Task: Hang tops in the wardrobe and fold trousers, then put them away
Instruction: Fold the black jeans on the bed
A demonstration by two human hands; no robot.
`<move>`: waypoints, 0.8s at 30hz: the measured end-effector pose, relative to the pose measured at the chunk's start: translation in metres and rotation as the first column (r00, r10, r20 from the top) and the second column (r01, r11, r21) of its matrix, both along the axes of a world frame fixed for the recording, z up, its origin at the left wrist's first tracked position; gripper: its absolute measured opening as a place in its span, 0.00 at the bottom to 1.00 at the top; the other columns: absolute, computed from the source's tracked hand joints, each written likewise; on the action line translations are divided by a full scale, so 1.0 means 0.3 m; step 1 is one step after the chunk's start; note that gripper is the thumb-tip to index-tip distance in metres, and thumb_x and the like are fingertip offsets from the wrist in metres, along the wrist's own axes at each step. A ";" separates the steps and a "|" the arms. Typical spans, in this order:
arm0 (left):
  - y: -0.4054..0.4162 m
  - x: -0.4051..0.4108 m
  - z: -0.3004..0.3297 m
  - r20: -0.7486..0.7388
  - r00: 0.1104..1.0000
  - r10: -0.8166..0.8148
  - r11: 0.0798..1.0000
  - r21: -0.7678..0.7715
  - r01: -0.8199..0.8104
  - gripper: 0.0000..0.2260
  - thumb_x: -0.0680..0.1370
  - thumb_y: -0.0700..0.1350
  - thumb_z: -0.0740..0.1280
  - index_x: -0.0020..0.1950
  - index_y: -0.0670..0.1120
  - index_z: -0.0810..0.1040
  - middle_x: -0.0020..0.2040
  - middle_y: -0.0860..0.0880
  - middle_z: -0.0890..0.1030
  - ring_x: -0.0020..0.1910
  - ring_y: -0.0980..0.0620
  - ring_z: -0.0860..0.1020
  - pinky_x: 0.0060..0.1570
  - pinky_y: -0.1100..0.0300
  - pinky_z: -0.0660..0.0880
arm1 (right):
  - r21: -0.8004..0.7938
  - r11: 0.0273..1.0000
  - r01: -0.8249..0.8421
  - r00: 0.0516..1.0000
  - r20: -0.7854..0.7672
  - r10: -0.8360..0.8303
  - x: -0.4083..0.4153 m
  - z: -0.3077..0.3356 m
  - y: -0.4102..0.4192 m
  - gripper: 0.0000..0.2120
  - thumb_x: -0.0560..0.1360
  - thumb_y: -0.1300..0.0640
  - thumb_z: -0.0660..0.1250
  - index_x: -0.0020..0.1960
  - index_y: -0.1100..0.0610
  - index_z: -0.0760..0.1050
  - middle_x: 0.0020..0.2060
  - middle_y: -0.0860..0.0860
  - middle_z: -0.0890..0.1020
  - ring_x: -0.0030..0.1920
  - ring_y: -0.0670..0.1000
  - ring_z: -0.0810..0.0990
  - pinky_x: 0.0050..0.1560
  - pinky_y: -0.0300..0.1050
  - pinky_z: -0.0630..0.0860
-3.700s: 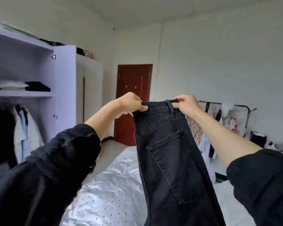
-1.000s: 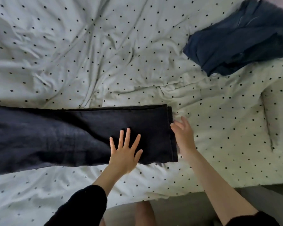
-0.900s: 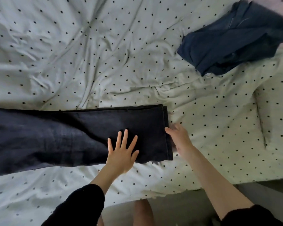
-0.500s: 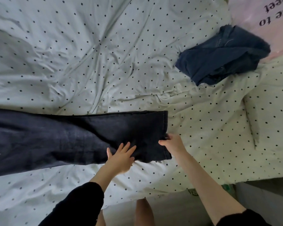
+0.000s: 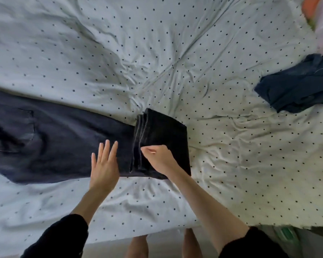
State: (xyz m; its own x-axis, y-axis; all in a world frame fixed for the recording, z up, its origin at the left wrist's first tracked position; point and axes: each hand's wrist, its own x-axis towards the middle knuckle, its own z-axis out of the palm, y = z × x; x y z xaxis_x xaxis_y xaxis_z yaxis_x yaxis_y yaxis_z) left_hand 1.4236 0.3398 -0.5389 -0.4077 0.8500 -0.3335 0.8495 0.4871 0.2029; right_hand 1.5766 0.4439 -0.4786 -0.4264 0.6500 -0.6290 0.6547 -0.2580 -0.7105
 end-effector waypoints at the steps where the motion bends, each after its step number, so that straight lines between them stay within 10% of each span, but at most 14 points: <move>1: -0.040 -0.074 0.004 -0.034 0.999 0.015 1.000 0.010 -0.014 0.27 0.79 0.36 0.55 0.78 0.47 0.51 0.78 0.44 0.50 0.77 0.45 0.45 0.73 0.44 0.46 | -0.046 0.998 -0.049 0.999 -0.024 0.047 -0.064 -0.018 -0.036 0.16 0.78 0.54 0.60 0.46 0.65 0.80 0.39 0.58 0.83 0.42 0.56 0.80 0.49 0.50 0.75; 3: -0.085 -0.159 0.012 -0.077 0.997 0.014 1.000 0.028 -0.012 0.26 0.80 0.37 0.56 0.77 0.45 0.55 0.77 0.42 0.53 0.77 0.44 0.48 0.73 0.42 0.48 | 0.005 1.000 -0.022 1.000 0.014 0.021 -0.096 -0.067 -0.082 0.18 0.78 0.55 0.59 0.35 0.63 0.76 0.29 0.55 0.78 0.33 0.54 0.76 0.41 0.49 0.71; 9: -0.054 -0.074 -0.033 -0.092 0.957 -0.277 0.959 0.043 0.281 0.24 0.81 0.47 0.57 0.76 0.47 0.56 0.77 0.44 0.54 0.76 0.42 0.52 0.72 0.40 0.51 | 0.403 0.878 0.260 0.907 0.209 -0.365 0.081 -0.202 -0.124 0.16 0.80 0.58 0.59 0.65 0.60 0.72 0.61 0.54 0.77 0.63 0.54 0.73 0.63 0.44 0.66; 14: 0.065 0.138 -0.163 -0.014 0.904 -0.427 0.904 -0.005 0.427 0.24 0.80 0.56 0.36 0.73 0.51 0.33 0.75 0.47 0.33 0.75 0.46 0.35 0.73 0.47 0.38 | 0.075 0.889 0.452 0.856 0.242 -0.456 0.182 -0.305 -0.072 0.18 0.81 0.51 0.55 0.68 0.56 0.68 0.58 0.50 0.76 0.55 0.49 0.73 0.52 0.42 0.68; 19: 0.079 0.122 -0.304 0.038 0.862 -0.506 0.837 -0.221 0.501 0.24 0.82 0.58 0.38 0.70 0.52 0.27 0.74 0.49 0.30 0.74 0.48 0.32 0.72 0.51 0.34 | -0.047 0.913 0.406 0.902 0.183 -0.392 0.194 -0.387 -0.005 0.19 0.78 0.47 0.61 0.65 0.54 0.70 0.53 0.46 0.78 0.51 0.48 0.78 0.50 0.43 0.74; 24: 0.080 0.130 -0.305 0.033 0.861 -0.508 0.818 -0.294 0.494 0.25 0.82 0.57 0.39 0.72 0.51 0.29 0.73 0.49 0.29 0.75 0.48 0.33 0.72 0.51 0.34 | -0.367 0.712 0.599 0.792 0.137 -0.595 0.181 -0.371 0.065 0.14 0.76 0.55 0.67 0.60 0.57 0.73 0.51 0.50 0.80 0.48 0.50 0.79 0.51 0.49 0.76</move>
State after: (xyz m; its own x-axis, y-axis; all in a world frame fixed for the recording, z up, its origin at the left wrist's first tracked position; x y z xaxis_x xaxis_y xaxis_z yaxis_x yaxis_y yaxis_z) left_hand 1.4626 0.3637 -0.6304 0.0283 0.8124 -0.5824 0.9967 0.0215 0.0784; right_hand 1.6310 0.4634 -0.5899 -0.0247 0.4825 -0.8755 0.2781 -0.8379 -0.4696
